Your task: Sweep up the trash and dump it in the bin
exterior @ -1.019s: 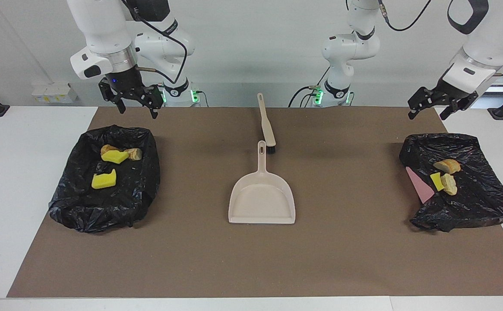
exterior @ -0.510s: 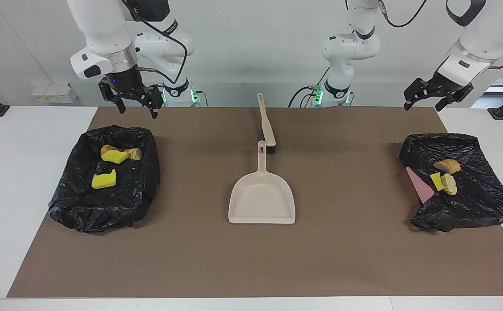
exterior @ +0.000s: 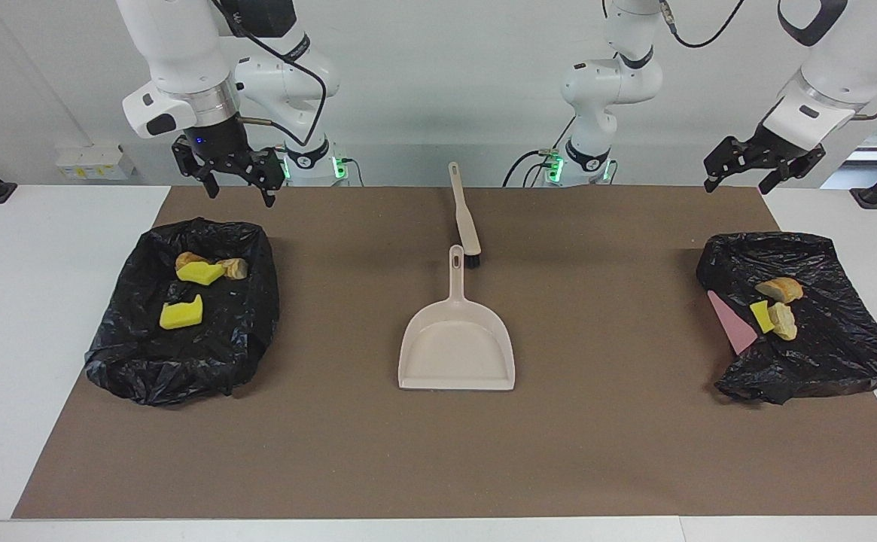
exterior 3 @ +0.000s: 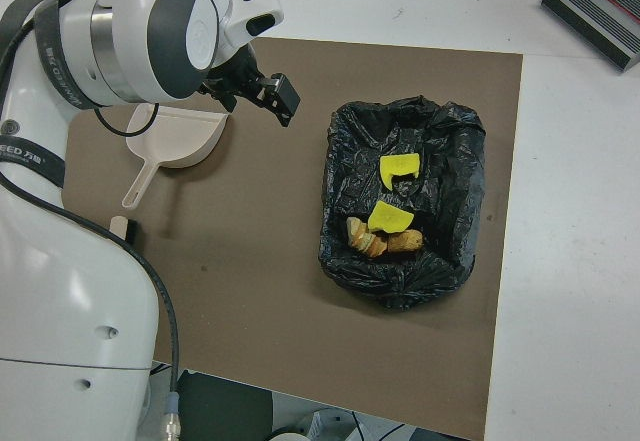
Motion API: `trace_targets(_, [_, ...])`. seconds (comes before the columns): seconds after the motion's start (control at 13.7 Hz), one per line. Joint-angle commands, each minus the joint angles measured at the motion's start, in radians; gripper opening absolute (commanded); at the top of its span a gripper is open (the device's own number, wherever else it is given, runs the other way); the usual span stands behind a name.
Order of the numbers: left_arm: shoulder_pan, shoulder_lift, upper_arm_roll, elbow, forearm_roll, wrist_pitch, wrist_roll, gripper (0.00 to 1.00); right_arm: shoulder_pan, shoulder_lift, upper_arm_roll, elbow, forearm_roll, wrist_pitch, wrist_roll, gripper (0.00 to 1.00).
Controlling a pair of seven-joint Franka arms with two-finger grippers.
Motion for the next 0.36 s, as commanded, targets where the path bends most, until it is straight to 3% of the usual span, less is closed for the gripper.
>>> trace_targets(0.0, [0.001, -0.002, 0.0, -0.003, 0.003, 0.003, 0.009, 1.0, -0.01, -0.016, -0.001, -0.021, 0.007, 0.01, -0.033, 1.0])
trace_targets(0.29, [-0.003, -0.004, 0.0, -0.008, 0.006, 0.008, 0.009, 1.0, -0.01, -0.016, -0.001, -0.021, 0.007, 0.01, -0.033, 1.0])
